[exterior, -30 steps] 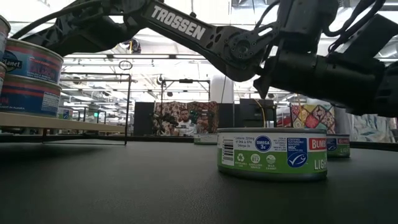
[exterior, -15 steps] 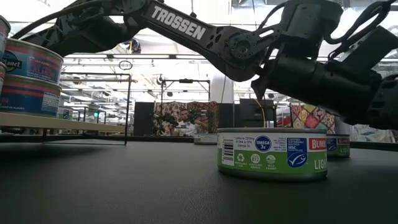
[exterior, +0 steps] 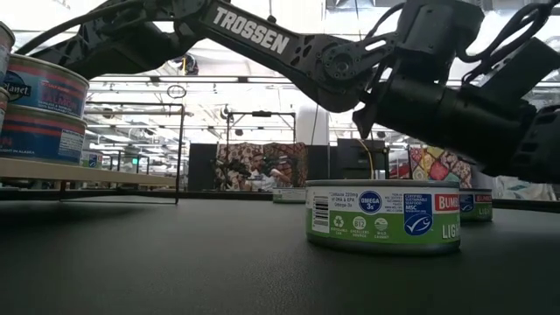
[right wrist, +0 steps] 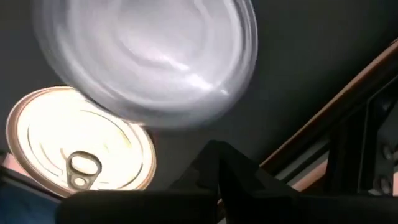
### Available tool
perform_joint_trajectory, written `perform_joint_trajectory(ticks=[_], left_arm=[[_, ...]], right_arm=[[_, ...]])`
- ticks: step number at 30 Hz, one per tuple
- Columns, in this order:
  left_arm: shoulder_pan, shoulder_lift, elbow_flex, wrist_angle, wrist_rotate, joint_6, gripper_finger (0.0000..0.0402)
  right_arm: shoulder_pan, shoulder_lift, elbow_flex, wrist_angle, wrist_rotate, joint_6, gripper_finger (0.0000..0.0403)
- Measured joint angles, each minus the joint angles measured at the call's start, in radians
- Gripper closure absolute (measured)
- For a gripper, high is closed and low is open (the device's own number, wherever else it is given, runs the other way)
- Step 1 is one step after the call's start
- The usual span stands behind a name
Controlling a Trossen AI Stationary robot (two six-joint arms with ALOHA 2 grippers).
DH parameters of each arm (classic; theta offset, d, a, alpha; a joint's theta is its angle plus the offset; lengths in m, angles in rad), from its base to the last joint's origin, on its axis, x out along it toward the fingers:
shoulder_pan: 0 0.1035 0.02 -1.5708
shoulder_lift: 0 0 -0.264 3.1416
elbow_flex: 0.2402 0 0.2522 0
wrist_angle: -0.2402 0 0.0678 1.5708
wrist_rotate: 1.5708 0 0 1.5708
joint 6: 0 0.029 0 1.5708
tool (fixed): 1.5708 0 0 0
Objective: Stack canned seafood by type on shelf
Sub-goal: Remove the green tuna can from the top of the blue tuna can, then stack the blue tuna can on top of the blue tuna can on the shelf
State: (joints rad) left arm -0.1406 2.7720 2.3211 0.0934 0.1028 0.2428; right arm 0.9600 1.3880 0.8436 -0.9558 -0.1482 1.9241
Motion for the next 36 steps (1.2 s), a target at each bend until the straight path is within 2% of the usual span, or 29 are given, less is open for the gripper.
perform_joint_trajectory(ticks=[8,14,20,23,26,30,32,36], left_arm=[[0.008,-0.007,0.0,-0.049,-0.003,0.007,0.032],[0.03,-0.048,-0.001,-0.156,-0.009,0.007,0.032],[0.034,-0.131,-0.002,-0.31,0.002,0.049,0.032],[0.028,-0.169,-0.002,-0.405,0.057,0.059,0.032],[0.027,-0.19,-0.002,-0.501,0.183,0.048,0.032],[0.009,-0.195,-0.003,-0.575,0.283,0.001,0.032],[-0.017,-0.198,-0.003,-0.609,0.265,0.025,0.032],[-0.102,-0.199,-0.003,-0.617,0.142,0.107,0.032]], right_arm=[[0.001,0.0,0.0,-0.021,-0.008,-0.032,0.0403],[0.001,0.0,0.028,-0.038,-0.002,-0.05,0.0403],[0.012,-0.001,0.083,-0.011,0.076,-0.043,0.0403],[0.032,0.01,0.083,0.085,0.078,-0.019,0.0403],[0.062,0.046,0.083,0.147,0.068,0.012,0.0403],[0.097,0.109,0.083,0.219,0.006,0.052,0.0403],[0.107,0.137,0.083,0.247,-0.02,0.054,0.0403],[0.11,0.166,0.083,0.268,-0.041,0.049,0.0403]])
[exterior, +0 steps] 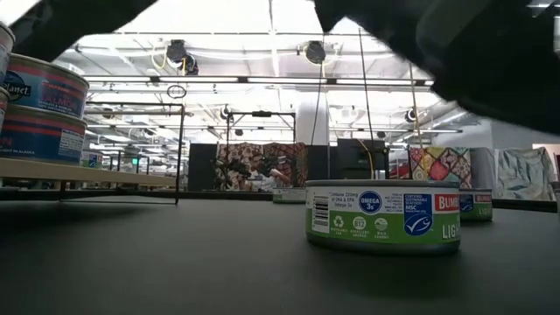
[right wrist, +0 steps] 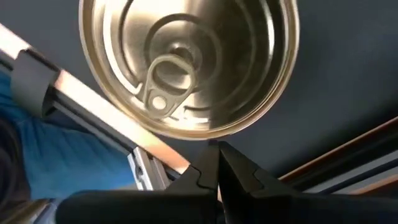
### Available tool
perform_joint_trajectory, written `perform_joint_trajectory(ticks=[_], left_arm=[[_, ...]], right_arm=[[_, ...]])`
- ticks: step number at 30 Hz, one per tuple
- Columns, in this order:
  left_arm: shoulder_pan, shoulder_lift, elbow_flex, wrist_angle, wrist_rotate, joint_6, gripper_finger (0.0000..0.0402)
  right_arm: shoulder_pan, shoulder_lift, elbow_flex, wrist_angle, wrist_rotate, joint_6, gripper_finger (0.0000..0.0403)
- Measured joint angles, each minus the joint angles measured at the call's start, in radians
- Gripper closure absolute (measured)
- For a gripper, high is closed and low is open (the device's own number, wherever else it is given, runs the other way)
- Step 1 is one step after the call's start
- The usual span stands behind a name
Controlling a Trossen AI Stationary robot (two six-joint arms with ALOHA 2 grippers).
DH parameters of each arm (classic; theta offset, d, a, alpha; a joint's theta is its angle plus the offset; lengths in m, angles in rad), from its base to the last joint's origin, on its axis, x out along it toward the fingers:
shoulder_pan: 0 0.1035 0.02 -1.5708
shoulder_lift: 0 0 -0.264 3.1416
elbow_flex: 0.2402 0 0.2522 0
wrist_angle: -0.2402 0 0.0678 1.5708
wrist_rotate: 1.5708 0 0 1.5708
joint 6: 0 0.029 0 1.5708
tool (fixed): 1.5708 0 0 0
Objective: Stack canned seafood by type on shelf
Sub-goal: Stack the blue tuna can on top of the blue tuna can on the shelf
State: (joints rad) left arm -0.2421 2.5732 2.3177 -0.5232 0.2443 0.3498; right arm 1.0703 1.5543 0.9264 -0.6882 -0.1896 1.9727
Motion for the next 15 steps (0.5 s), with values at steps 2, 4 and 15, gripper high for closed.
perform_joint_trajectory(ticks=[2,4,15], left_arm=[[-0.032,0.0,0.0,0.02,-0.049,0.033,0.032],[-0.048,0.0,0.0,0.034,-0.066,0.059,0.032],[-0.008,0.008,0.0,0.005,-0.067,-0.122,0.0317]], right_arm=[[0.0,-0.001,0.0,0.002,-0.001,-0.013,0.0403],[0.0,-0.001,0.0,-0.002,-0.001,-0.027,0.0403],[-0.081,-0.001,-0.001,-0.111,0.141,-0.189,0.0403]])
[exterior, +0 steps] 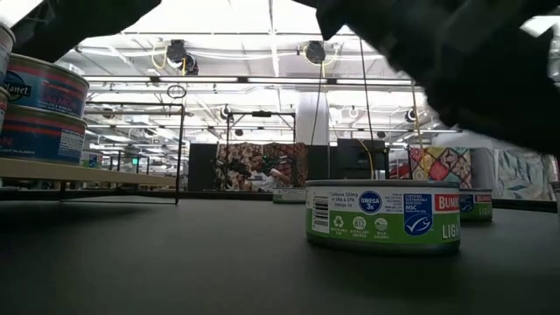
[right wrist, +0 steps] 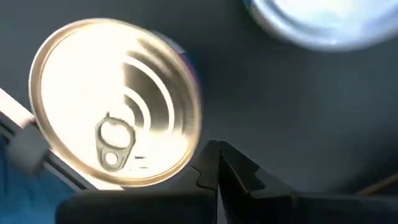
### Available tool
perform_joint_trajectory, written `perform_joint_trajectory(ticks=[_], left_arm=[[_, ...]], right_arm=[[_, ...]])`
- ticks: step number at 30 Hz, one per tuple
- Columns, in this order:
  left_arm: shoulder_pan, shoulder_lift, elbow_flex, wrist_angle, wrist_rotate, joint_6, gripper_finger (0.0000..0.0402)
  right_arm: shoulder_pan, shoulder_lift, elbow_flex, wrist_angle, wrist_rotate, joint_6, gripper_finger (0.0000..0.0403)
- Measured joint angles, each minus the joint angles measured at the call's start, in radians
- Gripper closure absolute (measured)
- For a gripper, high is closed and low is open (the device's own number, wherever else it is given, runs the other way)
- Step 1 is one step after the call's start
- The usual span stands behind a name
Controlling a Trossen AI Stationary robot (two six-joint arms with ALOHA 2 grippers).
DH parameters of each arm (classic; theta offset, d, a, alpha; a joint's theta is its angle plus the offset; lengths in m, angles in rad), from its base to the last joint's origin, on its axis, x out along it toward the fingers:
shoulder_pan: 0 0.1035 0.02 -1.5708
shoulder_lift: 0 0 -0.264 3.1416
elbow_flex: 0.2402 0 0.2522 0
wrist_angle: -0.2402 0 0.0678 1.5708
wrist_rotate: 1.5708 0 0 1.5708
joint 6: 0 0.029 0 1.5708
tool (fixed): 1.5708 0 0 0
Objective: Stack canned seafood by type on shelf
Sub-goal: Stack the blue tuna can on top of the blue tuna can on the shelf
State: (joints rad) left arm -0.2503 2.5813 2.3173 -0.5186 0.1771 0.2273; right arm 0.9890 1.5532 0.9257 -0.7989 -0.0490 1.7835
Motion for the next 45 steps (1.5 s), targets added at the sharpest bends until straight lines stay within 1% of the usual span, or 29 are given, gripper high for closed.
perform_joint_trajectory(ticks=[6,11,14,19,25,31,33,37,42,45], left_arm=[[0.035,0.001,0.0,-0.143,0.024,-0.038,0.0283],[0.041,0.001,0.0,-0.152,0.025,-0.038,0.025],[0.039,0.001,0.0,-0.142,0.026,-0.028,0.0238],[0.039,0.001,0.0,-0.14,0.029,-0.011,0.0235],[0.039,0.001,0.0,-0.134,0.029,-0.004,0.0235],[0.035,0.001,0.0,-0.134,0.029,-0.004,0.0235],[0.032,0.001,0.0,-0.135,0.029,-0.004,0.0235],[0.03,0.002,0.0,-0.148,0.029,-0.005,0.0235],[0.026,0.002,0.0,-0.157,0.029,-0.005,0.0235],[0.025,0.002,0.0,-0.157,0.029,-0.008,0.0235]], right_arm=[[-0.077,0.0,0.0,-0.047,0.0,-0.1,0.0403],[-0.085,-0.008,0.0,-0.078,0.01,-0.145,0.0403],[-0.076,-0.02,0.024,-0.104,0.023,-0.146,0.0403],[-0.033,-0.026,0.097,-0.154,0.021,-0.107,0.0403],[0.054,-0.019,0.109,-0.076,0.027,0.023,0.0403],[0.144,-0.014,0.109,-0.017,0.105,0.203,0.0403],[0.165,-0.014,0.109,-0.002,0.139,0.239,0.0403],[0.199,0.013,0.109,0.059,0.227,0.226,0.0403],[0.214,0.059,0.108,0.117,0.222,0.217,0.0403],[0.214,0.094,0.108,0.145,0.201,0.198,0.0403]])
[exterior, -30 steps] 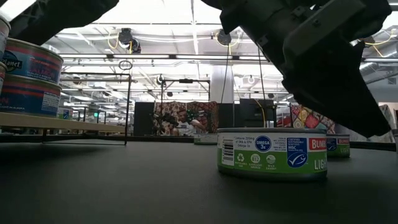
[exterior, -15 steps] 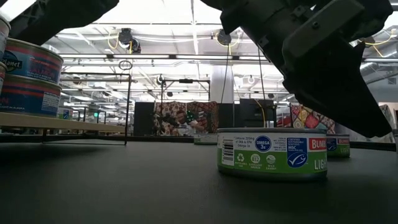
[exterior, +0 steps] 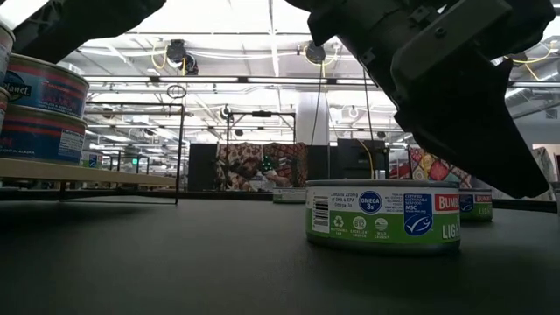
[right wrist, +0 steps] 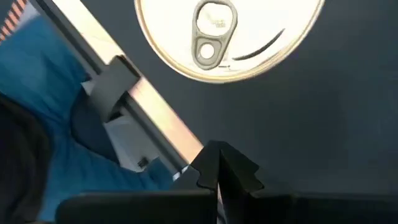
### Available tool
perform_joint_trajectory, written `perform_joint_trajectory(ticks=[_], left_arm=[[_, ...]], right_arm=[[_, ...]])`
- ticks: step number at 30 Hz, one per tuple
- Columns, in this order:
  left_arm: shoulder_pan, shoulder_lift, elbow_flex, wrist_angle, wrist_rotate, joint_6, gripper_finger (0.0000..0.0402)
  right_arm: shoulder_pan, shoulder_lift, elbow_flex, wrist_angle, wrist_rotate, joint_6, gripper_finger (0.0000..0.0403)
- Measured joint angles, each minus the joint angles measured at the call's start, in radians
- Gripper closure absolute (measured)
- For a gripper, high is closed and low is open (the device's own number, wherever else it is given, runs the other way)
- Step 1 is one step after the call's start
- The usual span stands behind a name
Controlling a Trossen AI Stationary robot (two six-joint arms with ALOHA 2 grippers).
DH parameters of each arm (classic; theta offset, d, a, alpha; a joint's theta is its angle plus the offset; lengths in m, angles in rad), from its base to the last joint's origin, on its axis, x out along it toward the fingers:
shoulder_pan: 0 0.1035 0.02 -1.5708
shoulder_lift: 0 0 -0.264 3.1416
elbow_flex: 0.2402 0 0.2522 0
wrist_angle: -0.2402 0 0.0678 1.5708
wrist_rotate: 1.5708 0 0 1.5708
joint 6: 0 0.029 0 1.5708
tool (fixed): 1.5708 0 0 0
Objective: Stack canned seafood by type on shelf
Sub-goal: Stack the blue tuna can on top of the blue tuna can on the shelf
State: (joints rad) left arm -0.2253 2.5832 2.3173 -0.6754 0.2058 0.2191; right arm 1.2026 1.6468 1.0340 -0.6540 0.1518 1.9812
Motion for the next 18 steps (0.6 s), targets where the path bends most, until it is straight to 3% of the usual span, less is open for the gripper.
perform_joint_trajectory(ticks=[4,11,18], left_arm=[[0.0,0.0,0.0,-0.003,0.004,-0.003,0.0235],[0.0,0.0,0.0,0.016,0.102,-0.003,0.0235],[0.0,0.0,0.0,0.04,0.112,-0.004,0.0235]], right_arm=[[0.0,0.042,0.0,0.007,-0.014,-0.065,0.0403],[-0.032,0.064,0.0,0.003,-0.015,-0.15,0.0403],[-0.081,0.064,0.0,-0.038,0.11,-0.294,0.0403]])
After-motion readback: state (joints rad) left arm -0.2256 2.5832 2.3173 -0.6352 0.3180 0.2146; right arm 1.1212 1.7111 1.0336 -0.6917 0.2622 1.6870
